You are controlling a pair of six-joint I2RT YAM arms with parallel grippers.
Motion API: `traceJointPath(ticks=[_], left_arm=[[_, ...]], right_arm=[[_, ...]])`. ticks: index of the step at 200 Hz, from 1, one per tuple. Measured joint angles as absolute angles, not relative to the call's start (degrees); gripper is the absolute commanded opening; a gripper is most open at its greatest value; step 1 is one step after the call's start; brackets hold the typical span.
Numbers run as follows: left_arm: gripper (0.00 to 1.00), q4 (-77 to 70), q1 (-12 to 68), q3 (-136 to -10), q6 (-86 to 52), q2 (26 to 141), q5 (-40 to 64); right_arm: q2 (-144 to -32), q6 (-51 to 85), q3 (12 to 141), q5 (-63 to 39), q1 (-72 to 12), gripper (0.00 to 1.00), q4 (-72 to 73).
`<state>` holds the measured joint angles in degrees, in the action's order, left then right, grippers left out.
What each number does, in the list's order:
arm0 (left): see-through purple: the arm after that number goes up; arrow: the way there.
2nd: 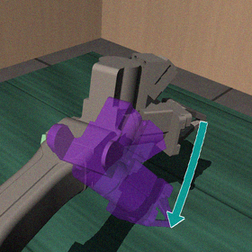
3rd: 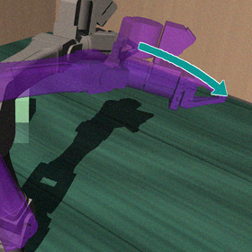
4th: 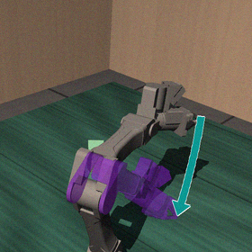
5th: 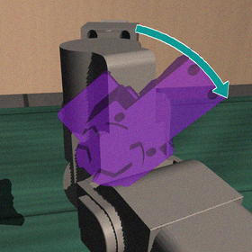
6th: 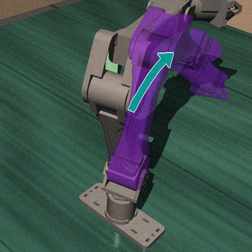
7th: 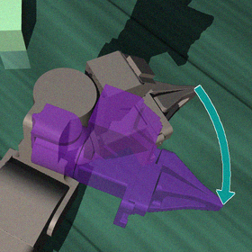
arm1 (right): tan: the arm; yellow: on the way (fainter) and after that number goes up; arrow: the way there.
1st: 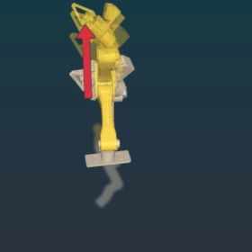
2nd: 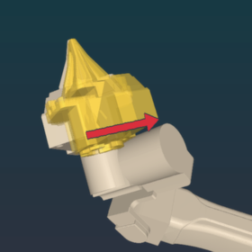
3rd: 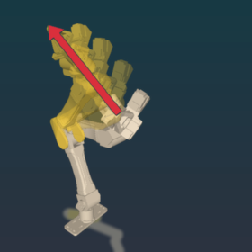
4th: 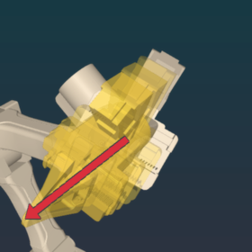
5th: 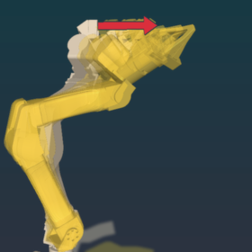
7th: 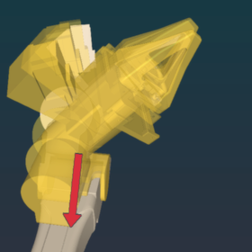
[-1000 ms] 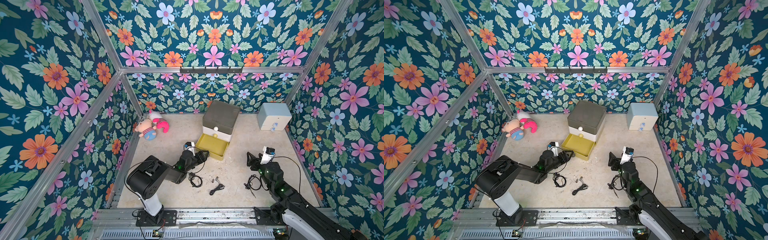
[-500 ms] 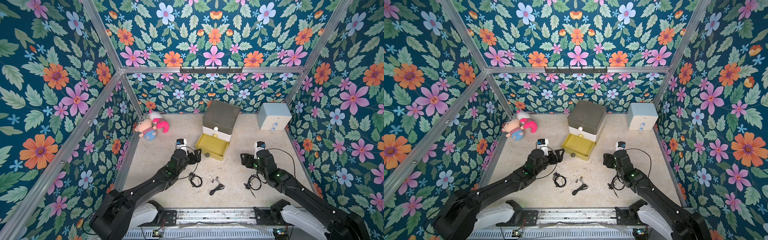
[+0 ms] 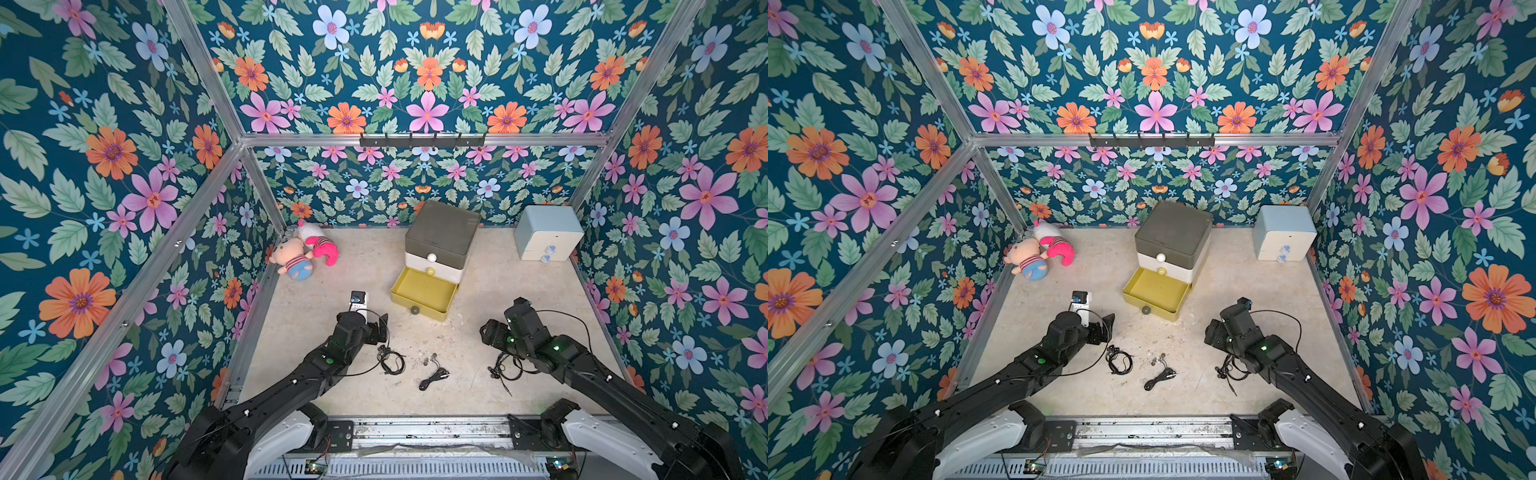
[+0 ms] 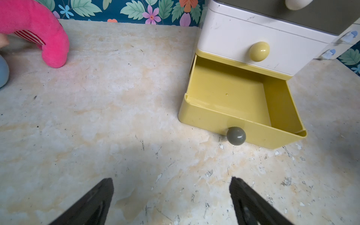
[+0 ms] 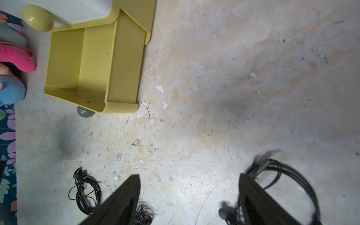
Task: Place the wired earphones into the drawer by color
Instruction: Open the drawer in the storage box, then pick up the wired earphones from the center of the board.
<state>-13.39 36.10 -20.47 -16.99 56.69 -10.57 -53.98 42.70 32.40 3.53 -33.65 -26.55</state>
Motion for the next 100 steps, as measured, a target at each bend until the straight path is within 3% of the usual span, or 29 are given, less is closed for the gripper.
traceJointPath(ticks=[70, 100], left_arm=[[0.99, -14.55, 36.07, -19.64, -16.21, 54.57, -10.55], [0.99, -14.52, 36.1, -19.68, -16.19, 54.85, -10.55]], right_arm=[[-53.45, 55.09, 30.87, 7.29, -34.81, 0.95, -35.86], [-54.63, 57.17, 28.32, 6.55, -34.81, 0.85, -36.01]])
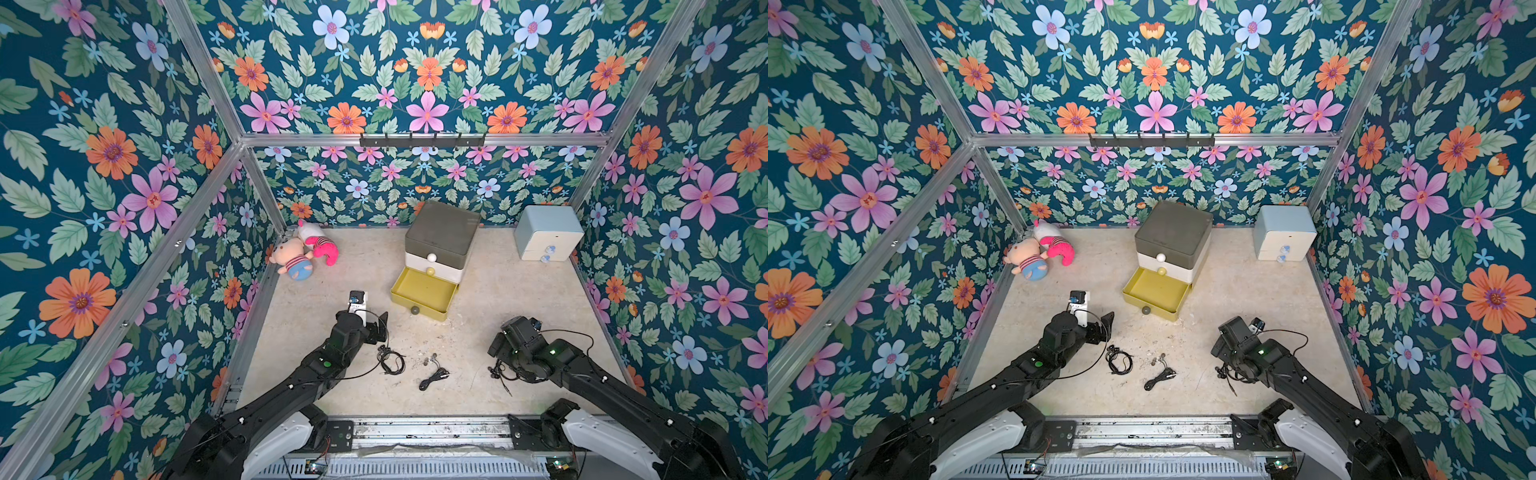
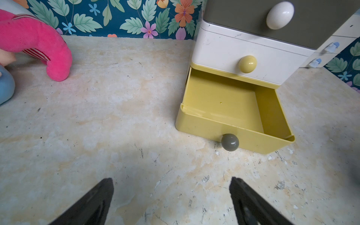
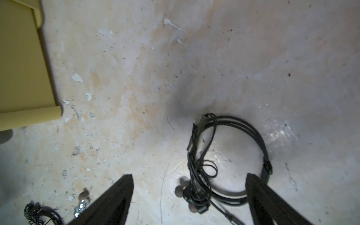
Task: Place the wired earphones into the drawer by color
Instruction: Pick up the wired earphones from the center of the board.
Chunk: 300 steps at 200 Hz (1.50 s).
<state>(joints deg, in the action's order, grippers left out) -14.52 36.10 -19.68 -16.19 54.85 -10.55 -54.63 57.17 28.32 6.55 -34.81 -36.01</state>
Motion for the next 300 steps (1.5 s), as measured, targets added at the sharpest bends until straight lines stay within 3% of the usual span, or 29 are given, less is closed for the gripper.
traceJointPath(ticks=[38, 76, 111, 190, 232, 300], left_arm=[[0.99, -14.55, 36.1, -19.64, -16.19, 54.33, -10.66], [0.99, -14.52, 36.1, -19.64, -16.16, 54.19, -11.03], [0.99, -14.52, 36.1, -19.62, -16.16, 54.52, -11.22], [0.99, -14.52, 36.1, -19.64, -16.12, 54.83, -11.31], [0.99, -14.55, 36.1, -19.64, -15.99, 54.89, -11.46], [0.99, -14.52, 36.1, -19.64, -15.97, 54.94, -11.84]], right_arm=[[-55.16, 57.01, 26.98, 6.15, -34.81, 0.71, -33.3], [-56.6, 55.75, 26.7, 6.85, -34.81, 0.65, -31.18], [-59.02, 54.24, 26.63, 7.57, -34.83, 0.52, -30.22], [-64.95, 51.13, 26.89, 7.51, -34.83, 0.42, -27.62], [-67.57, 49.74, 27.59, 8.67, -34.83, 0.24, -26.87], [-70.57, 47.55, 28.82, 9.74, -34.81, 0.12, -27.27]])
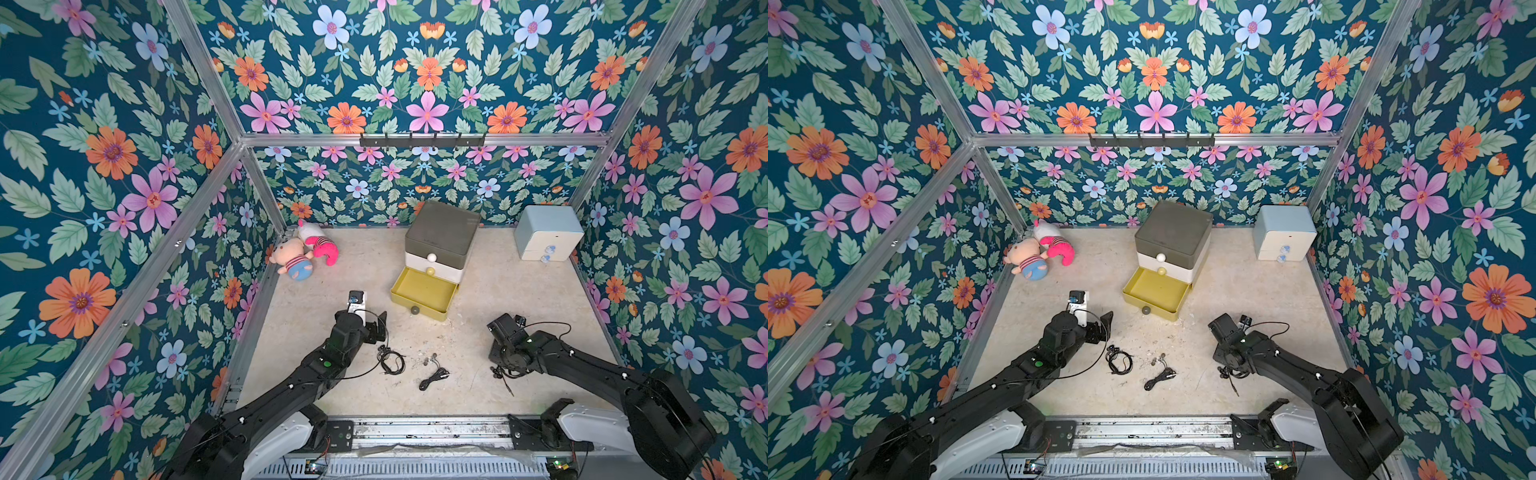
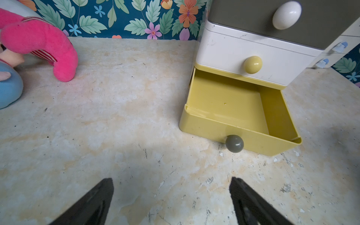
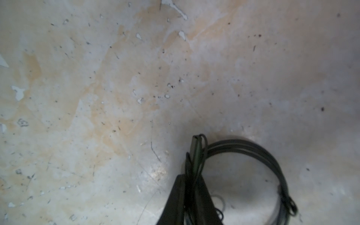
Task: Place the wired earphones into the drawer by color
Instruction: Pick up the wired earphones from the center of the board, then place the wired earphones in the drawer.
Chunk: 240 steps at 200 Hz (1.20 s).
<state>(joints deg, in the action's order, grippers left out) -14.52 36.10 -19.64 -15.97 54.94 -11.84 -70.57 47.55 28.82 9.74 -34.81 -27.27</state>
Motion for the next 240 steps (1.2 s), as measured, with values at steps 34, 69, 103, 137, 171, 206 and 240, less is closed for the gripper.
traceJointPath(ticks=[34, 69, 103, 137, 171, 206, 240], left_arm=[[0.99, -14.55, 36.1, -19.64, -15.94, 54.94, -11.86], [0.99, -14.52, 36.1, -19.64, -15.75, 54.92, -11.94], [0.99, -14.57, 36.1, -19.4, -15.53, 54.5, -12.01], [0.99, -14.7, 36.1, -18.76, -15.14, 53.98, -11.86], [0.99, -15.03, 36.1, -18.28, -15.11, 53.69, -11.75], [0.99, -15.84, 36.1, -17.93, -15.09, 53.45, -10.55], [0.99, -16.78, 36.1, -17.58, -14.92, 53.12, -9.91]], right_arm=[[-70.76, 46.83, 29.06, 9.72, -34.81, 0.1, -27.29], [-69.47, 46.48, 29.65, 8.27, -34.81, 0.09, -28.05], [-65.91, 45.63, 31.55, 7.9, -34.83, 0.08, -28.62], [-62.24, 44.31, 33.89, 8.21, -34.83, 0.08, -28.8], [-59.35, 42.28, 36.84, 9.26, -34.83, 0.08, -28.53], [-57.25, 39.4, 38.76, 9.21, -34.83, 0.06, -26.2], [-54.39, 36.8, 38.85, 7.9, -34.81, 0.03, -20.6]])
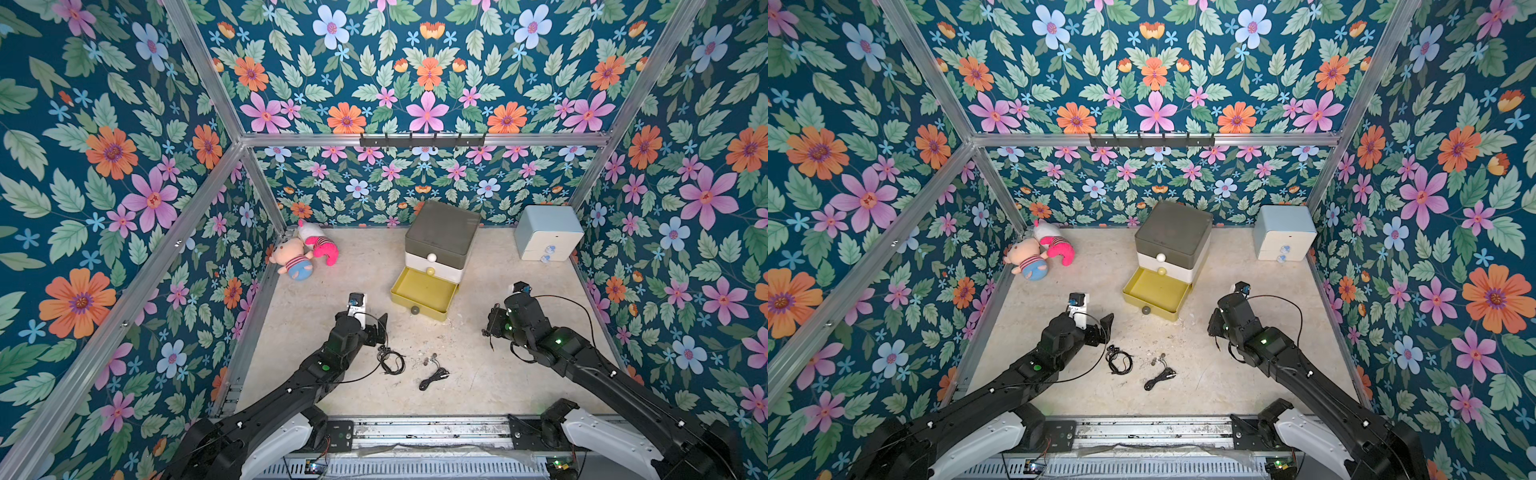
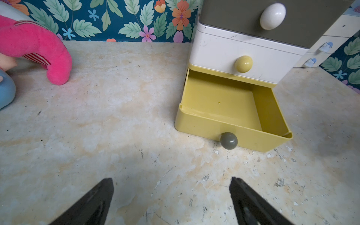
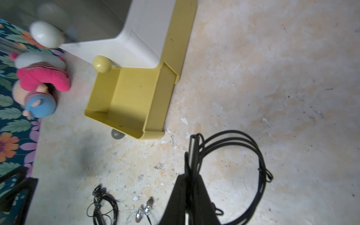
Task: Place the wired earphones into the drawer by color
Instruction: Place the wired earphones in the drawer.
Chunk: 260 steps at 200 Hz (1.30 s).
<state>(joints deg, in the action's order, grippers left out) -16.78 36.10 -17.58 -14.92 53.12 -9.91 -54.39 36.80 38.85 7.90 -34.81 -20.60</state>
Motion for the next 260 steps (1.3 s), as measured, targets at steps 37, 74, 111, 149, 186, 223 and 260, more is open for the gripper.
traceJointPath(ticks=[37, 74, 111, 149, 186, 223, 260], left_arm=[[0.99, -17.8, 36.07, -17.21, -14.68, 52.69, -8.05], [0.99, -19.29, 36.1, -16.4, -13.96, 51.92, -5.17], [0.99, -20.14, 36.1, -16.32, -13.37, 51.51, -3.49], [0.99, -20.18, 36.1, -16.29, -13.37, 51.62, -3.11], [0.99, -20.27, 36.1, -16.29, -13.37, 51.88, -3.09], [0.99, -20.64, 36.1, -16.29, -13.37, 51.9, -3.11], [0.99, -20.71, 36.1, -16.32, -13.37, 51.96, -3.16]], right_arm=[[-53.71, 34.57, 39.22, 5.91, -34.85, 0.02, -11.81], [-57.06, 33.23, 40.91, 4.49, -36.49, 0.02, -4.27], [-62.0, 32.21, 42.26, 4.51, -39.44, 0.01, 2.7], [-68.16, 31.83, 43.62, 7.05, -42.94, 0.01, 8.56], [-73.21, 31.86, 44.53, 11.35, -44.82, 0.0, 14.79], [-78.5, 31.92, 45.65, 16.29, -46.44, 0.0, 21.1], [-85.03, 32.36, 47.27, 22.39, -48.93, 0.0, 27.62]])
